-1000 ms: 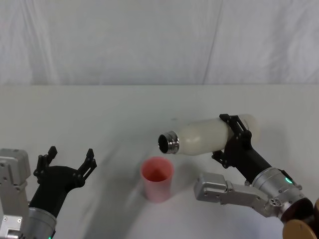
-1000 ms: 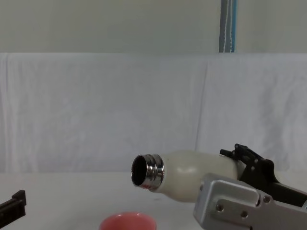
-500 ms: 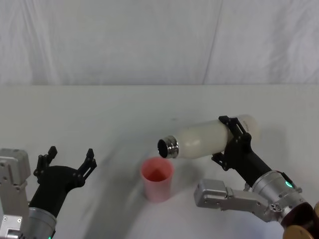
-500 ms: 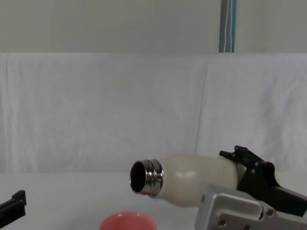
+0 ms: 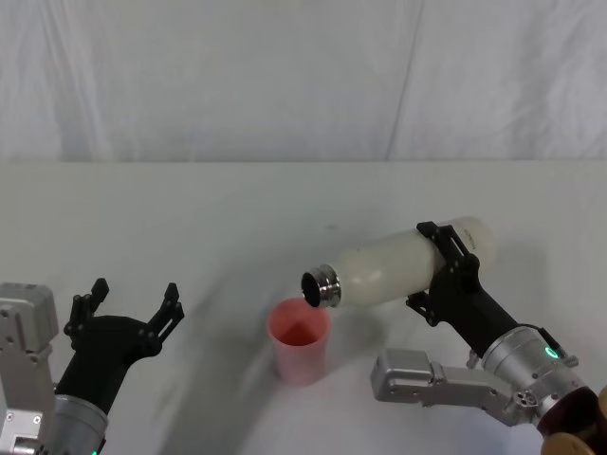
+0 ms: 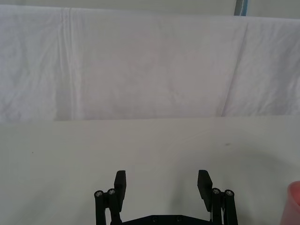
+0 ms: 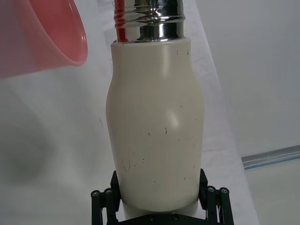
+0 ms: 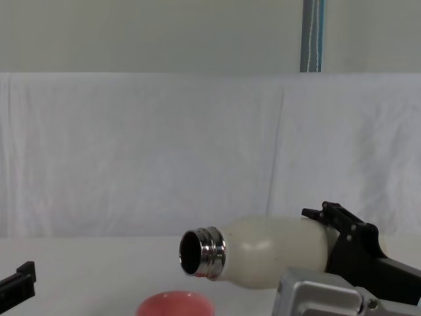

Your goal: Grasp the thermos with one hand and pour water into the cup lid.

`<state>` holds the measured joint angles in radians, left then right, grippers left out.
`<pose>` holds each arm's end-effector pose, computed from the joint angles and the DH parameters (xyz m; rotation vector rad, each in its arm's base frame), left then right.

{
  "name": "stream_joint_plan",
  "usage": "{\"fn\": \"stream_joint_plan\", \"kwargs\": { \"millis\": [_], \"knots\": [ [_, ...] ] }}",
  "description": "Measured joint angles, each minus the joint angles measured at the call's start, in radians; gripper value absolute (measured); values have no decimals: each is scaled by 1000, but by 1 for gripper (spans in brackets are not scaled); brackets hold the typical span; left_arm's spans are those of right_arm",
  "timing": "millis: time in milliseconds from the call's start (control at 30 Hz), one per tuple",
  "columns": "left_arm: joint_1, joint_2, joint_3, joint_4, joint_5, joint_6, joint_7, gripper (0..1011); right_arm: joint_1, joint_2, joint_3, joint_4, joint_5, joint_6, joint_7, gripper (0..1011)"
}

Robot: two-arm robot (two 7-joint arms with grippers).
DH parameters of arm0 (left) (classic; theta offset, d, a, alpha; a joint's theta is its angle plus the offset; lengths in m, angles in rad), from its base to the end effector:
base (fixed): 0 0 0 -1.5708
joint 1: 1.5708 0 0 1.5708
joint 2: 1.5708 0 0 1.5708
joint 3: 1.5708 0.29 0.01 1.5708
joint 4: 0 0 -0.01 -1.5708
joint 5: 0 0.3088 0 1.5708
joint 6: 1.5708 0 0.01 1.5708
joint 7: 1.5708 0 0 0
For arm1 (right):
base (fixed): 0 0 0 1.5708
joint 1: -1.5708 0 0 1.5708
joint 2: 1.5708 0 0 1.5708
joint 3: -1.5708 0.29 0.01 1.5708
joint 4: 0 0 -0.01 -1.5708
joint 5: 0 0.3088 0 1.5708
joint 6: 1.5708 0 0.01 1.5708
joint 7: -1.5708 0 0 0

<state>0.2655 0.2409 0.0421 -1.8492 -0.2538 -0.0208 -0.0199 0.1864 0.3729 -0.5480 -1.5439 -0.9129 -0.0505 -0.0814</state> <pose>0.2529 0.0375 -0.2853 -0.0380 0.0141 1.4461 0.3400 0.0473 -0.2916 -0.6608 -1.2145 -0.9075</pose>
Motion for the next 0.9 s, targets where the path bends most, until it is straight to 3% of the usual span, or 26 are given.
{"fn": "stream_joint_plan", "kwargs": {
  "millis": [900],
  "knots": [
    [0,0,0,0,0,0,0,1001,29,12,-18,7,-34,8,-10,951]
  ]
}}
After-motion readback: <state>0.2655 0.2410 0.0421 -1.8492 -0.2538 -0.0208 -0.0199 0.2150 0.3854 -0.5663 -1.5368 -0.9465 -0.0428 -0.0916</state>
